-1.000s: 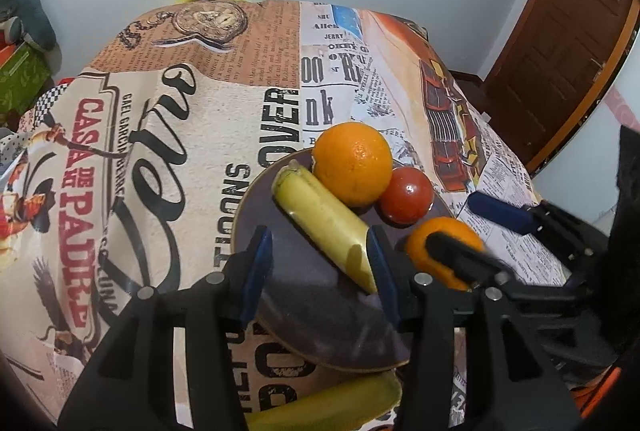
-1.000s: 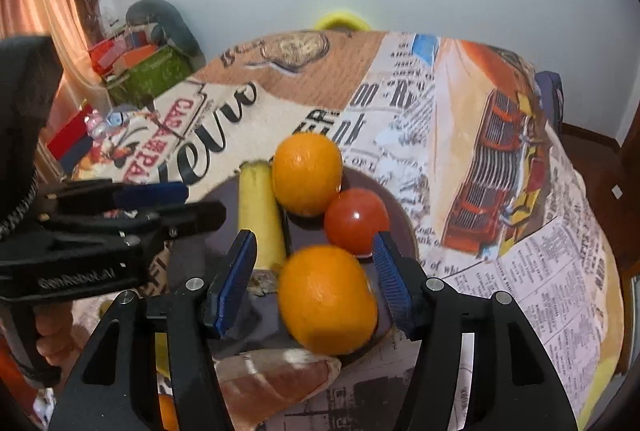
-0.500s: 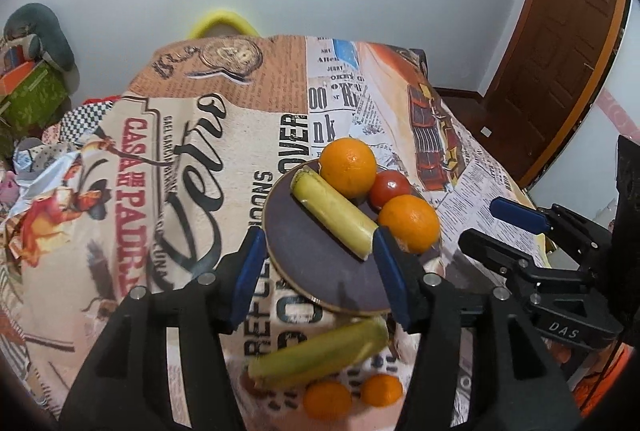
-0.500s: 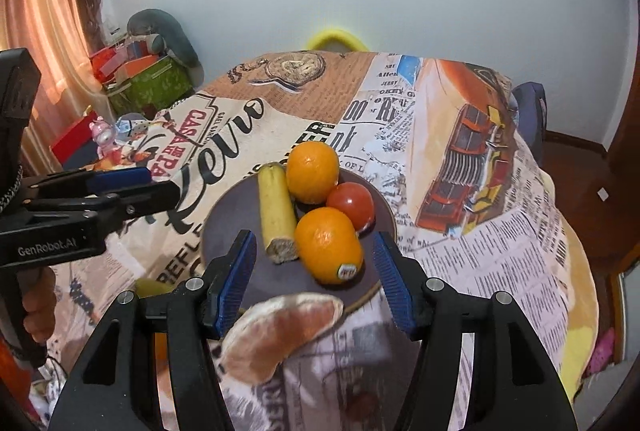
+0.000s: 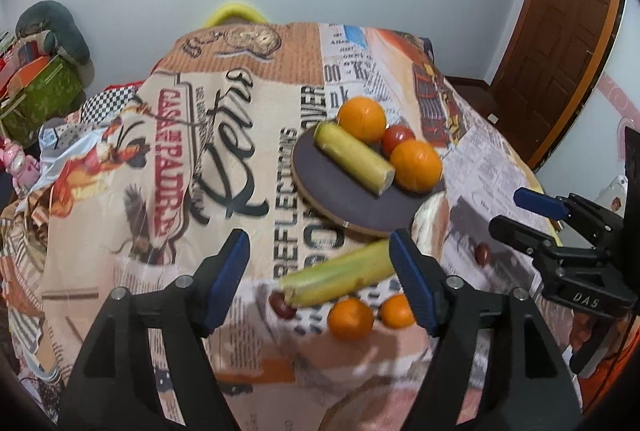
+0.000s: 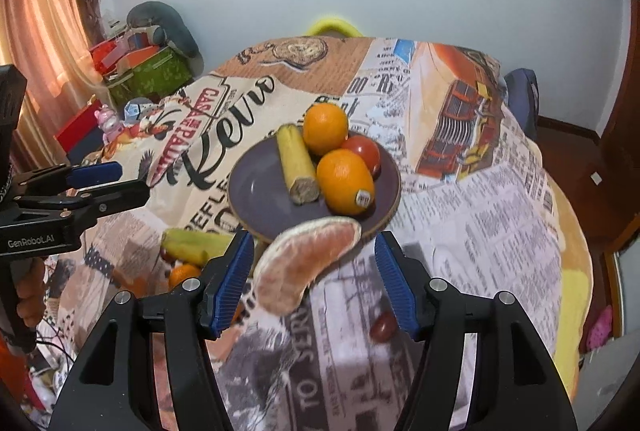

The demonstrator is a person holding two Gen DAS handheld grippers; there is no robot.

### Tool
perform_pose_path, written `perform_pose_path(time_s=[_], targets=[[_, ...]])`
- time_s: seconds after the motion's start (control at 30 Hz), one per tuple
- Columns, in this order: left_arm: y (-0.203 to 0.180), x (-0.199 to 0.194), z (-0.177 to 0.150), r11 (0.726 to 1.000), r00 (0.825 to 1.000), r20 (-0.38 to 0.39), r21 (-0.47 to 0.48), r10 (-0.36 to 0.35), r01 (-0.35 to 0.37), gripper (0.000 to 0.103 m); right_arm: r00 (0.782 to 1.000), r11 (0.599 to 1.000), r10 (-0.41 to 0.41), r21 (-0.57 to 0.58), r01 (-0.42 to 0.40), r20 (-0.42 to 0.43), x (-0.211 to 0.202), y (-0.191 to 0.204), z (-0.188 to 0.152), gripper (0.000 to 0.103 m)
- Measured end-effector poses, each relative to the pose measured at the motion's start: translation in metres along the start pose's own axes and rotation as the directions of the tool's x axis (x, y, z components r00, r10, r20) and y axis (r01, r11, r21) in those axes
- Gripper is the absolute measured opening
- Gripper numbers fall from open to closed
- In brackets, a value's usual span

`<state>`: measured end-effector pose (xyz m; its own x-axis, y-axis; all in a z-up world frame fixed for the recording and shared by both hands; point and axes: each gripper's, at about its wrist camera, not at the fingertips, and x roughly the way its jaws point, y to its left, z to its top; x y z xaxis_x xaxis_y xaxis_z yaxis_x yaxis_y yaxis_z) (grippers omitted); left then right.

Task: Organize fruits
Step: 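Open both grippers and lift them away from the plate, then grasp the peeled pomelo segment with the right gripper while the left gripper approaches the corn cob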

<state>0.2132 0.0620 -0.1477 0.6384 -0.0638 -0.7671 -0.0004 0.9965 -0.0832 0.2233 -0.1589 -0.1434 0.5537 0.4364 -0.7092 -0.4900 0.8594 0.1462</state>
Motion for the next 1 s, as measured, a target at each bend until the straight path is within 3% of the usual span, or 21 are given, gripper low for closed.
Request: perform_pose_path(time_s=[0.13,0.53,0.87,1.0], targets=[[0.007,0.003,-0.014,1.000,1.000,-0.028,0.000,0.006,-0.006,0.074,1.000,1.000,-0.005,0.015,0.005,-0.023,0.007,0.004,-0.010,0.071],[0.024,0.039,-0.037,1.000,0.992,-0.124,-0.003,0.002,-0.003,0.074,0.992,0.999,0.008,0.033,-0.004,-0.127,0.059,0.011,-0.020,0.071],[0.018,0.058,-0.031,0.999,0.992,-0.128,0.048,-0.002,0.008,0.074,0.984,0.983,0.111,0.161,-0.088,-0.139,0.077,-0.004,-0.022,0.070],[0.007,0.064,-0.028,0.996,0.991,-0.133,0.087,-0.010,0.022,0.074,0.980,0.981,0.143,0.153,-0.122,-0.136,0.075,-0.002,-0.023,0.056]])
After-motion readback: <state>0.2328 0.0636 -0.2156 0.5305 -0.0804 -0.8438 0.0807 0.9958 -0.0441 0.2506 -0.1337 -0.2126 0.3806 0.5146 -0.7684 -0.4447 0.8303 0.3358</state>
